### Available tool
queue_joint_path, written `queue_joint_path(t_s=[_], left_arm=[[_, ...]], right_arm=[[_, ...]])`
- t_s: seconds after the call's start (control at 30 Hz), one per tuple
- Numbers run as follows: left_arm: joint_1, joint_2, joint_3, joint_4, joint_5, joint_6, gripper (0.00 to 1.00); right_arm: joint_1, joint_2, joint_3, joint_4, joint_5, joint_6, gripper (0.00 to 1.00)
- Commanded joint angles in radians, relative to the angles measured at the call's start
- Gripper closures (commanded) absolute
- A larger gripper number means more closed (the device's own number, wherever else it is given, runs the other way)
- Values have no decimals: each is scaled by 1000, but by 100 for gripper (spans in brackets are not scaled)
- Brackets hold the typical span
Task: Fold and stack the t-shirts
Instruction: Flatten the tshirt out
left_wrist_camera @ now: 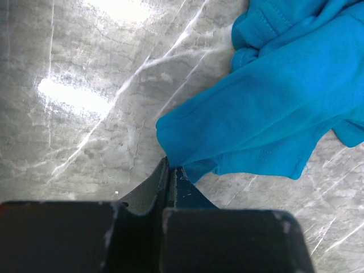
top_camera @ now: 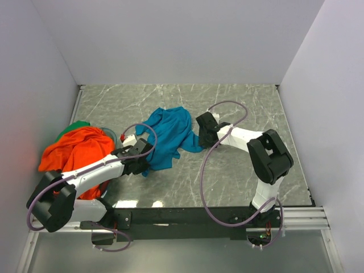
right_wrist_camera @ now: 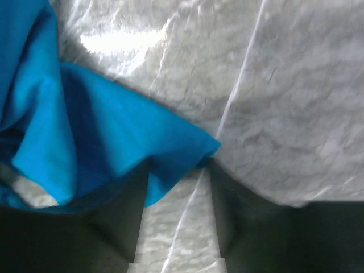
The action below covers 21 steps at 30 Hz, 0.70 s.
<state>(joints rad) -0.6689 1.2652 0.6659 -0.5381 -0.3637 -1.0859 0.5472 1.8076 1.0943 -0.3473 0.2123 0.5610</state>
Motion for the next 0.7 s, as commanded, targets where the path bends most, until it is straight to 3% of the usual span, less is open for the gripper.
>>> queue_joint_path(t_s=[0.0,0.2,0.23,0.27,0.67], left_arm=[[6,2,8,18,-9,1,99],[17,-6,27,0,-38,7,99],[20,-10,26,6,-41,9,99],[25,-13,26,10,-41,14,99],[124,-81,81,26,-47,109,99]], right_arm=[[-1,41,35,48,22,2,56],[0,52,39,76,26,-15,70],[2,42,36,85,24,-19,77],[2,39,38,97,19,-38,100],[3,-188,4,134,111,-99,100]])
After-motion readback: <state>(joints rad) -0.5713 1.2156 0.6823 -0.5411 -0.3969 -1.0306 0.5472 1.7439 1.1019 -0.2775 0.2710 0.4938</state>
